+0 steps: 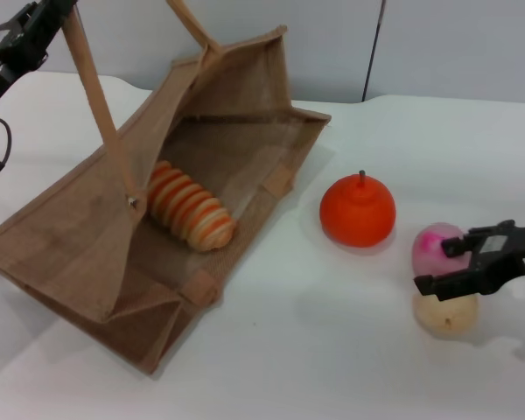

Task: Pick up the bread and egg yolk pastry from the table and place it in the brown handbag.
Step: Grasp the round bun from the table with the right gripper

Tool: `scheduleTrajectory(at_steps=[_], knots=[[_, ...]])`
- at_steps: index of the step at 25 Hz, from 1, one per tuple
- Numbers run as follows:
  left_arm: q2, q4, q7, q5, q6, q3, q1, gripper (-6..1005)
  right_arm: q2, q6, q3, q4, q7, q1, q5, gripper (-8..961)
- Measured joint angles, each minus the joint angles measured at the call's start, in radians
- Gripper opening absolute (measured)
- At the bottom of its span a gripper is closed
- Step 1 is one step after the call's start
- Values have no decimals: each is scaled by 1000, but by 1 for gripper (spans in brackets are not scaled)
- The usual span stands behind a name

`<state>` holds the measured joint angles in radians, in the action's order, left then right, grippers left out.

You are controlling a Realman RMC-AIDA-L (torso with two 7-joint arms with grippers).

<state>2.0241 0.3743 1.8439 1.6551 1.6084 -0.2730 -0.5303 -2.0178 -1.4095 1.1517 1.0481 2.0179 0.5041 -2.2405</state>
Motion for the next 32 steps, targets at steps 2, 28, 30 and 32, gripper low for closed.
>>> scheduleTrajectory(at_steps=[2, 28, 30, 32], knots=[[0, 0, 0, 0, -1, 0, -1, 121, 0, 2, 0, -2, 3, 2, -15, 885], [-1, 0, 0, 0, -16, 0, 0, 120, -2, -85, 30, 25, 27, 4, -114, 882], [-1, 0, 0, 0, -16, 0, 0, 120, -2, -84, 38, 26, 29, 4, -120, 882], [-1, 0, 0, 0, -18, 0, 0, 120, -2, -81, 45, 29, 29, 3, -121, 882]])
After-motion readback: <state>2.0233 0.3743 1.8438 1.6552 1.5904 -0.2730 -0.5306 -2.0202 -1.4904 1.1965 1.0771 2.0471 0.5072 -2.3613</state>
